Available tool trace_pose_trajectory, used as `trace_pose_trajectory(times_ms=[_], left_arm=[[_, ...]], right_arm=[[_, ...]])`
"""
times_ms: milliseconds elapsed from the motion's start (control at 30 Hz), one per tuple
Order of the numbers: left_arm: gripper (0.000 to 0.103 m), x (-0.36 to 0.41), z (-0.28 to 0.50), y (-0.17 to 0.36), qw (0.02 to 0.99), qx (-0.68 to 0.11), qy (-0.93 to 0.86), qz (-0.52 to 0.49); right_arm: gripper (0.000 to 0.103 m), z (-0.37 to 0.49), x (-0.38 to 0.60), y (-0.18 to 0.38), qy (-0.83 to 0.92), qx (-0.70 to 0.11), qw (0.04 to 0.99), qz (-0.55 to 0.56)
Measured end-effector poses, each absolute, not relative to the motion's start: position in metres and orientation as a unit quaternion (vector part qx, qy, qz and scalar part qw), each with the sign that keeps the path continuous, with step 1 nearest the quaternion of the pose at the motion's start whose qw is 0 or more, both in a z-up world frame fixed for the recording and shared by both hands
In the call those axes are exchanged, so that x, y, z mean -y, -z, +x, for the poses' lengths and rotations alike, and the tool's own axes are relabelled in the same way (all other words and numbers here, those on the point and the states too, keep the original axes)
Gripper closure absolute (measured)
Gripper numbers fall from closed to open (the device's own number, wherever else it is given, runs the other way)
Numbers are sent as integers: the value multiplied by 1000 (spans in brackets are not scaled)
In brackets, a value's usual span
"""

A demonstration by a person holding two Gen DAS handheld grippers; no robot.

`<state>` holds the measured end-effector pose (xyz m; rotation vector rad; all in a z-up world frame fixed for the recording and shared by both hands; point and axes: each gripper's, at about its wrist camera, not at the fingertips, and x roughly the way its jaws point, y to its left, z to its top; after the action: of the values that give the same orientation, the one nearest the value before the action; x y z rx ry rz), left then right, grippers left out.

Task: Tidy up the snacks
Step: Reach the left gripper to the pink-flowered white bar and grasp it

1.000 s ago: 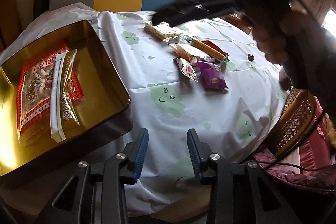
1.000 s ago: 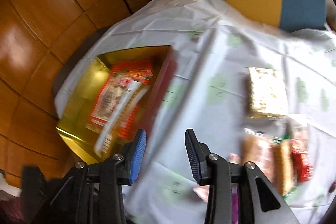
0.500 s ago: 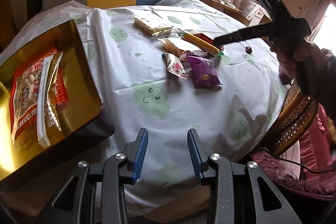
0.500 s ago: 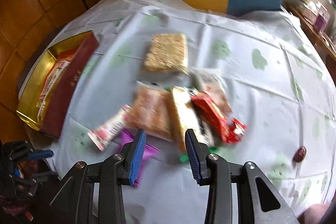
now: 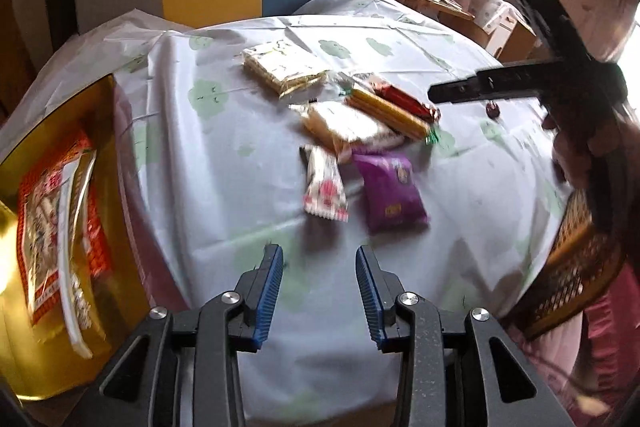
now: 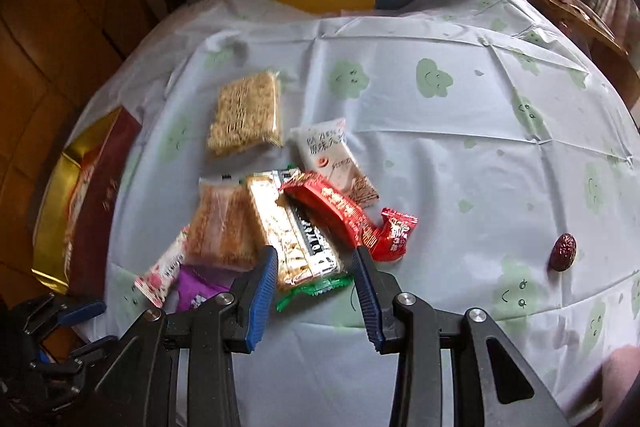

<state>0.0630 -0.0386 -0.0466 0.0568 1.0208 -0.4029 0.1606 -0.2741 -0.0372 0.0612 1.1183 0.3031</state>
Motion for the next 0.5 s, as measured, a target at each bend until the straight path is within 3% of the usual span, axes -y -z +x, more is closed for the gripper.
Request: trace_pose_trajectory(times_ms=[333, 500], left_arm=[[66, 73, 114, 55, 841, -499, 195, 72], [74, 87, 136, 72, 829, -516, 196, 91]], right_arm=[[64, 160, 276, 30, -145, -514, 844, 56], [64, 160, 282, 26, -140, -506, 848, 70]])
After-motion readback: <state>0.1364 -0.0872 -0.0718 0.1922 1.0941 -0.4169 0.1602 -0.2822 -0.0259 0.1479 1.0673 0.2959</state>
